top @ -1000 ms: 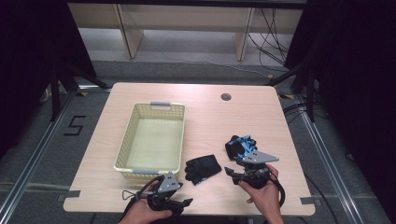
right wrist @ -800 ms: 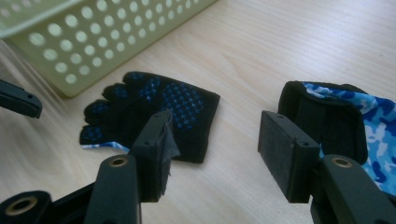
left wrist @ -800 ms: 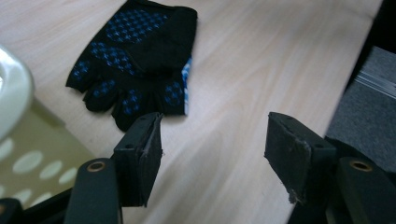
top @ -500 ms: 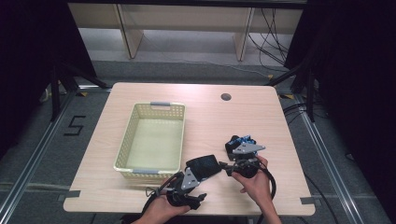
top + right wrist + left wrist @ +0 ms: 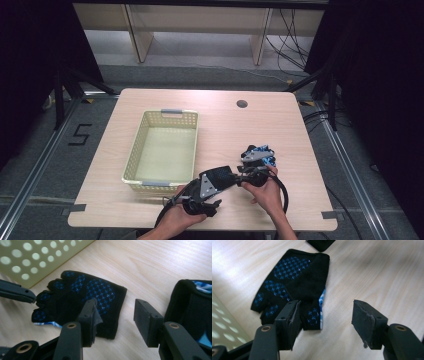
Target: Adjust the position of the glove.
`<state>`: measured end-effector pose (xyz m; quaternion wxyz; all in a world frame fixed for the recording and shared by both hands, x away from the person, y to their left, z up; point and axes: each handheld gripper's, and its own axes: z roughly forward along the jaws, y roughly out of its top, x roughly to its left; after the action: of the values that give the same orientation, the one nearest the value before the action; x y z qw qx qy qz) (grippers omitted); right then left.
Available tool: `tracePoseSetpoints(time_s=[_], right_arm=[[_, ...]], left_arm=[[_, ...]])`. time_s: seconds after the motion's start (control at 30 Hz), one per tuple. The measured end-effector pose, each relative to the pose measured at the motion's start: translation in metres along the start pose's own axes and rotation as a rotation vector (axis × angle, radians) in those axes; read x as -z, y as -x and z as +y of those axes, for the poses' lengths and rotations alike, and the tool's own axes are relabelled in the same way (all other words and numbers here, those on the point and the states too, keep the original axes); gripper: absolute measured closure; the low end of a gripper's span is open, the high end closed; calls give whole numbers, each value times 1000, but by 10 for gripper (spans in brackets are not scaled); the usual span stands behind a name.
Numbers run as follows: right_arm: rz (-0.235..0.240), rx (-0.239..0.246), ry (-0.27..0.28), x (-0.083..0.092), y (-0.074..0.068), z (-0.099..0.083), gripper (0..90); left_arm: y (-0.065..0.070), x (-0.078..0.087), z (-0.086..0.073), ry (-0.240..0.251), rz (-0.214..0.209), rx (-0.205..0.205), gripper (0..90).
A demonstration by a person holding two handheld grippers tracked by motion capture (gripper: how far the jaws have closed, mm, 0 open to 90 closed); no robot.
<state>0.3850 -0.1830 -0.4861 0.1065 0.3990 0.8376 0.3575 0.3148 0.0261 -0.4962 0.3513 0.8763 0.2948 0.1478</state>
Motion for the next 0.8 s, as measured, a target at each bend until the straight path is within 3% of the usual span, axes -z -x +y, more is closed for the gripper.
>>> tracePoseSetpoints(time_s=[0.17,0.27,0.33,0.43,0.47,0.53,0.57,0.6,0.8], right_arm=[[17,-34,-20,-9,1,3,548],[10,-32,-27,-13,2,3,548],[14,-32,-35,-14,3,3,547],[13,-36,-29,-17,2,3,549],[7,-18,-38,-18,4,3,554],[13,-37,-41,-20,4,3,567],[16,-47,-51,-20,4,3,581],[22,-46,-54,-20,5,2,601],[79,-130,-45,-21,7,-3,744]], left_arm=[[-1,-4,2,-15,10,-19,423],[0,-7,1,-28,23,-62,415],[0,-11,0,-35,30,-46,441],[-3,-13,-2,-32,48,-79,526],[-3,-13,-2,-28,43,-83,551],[-2,-12,-3,-31,30,-89,597],[-3,-12,-4,-28,31,-113,634],[-3,-12,-4,-28,22,-105,657],[-8,-12,-7,-21,21,-136,790]])
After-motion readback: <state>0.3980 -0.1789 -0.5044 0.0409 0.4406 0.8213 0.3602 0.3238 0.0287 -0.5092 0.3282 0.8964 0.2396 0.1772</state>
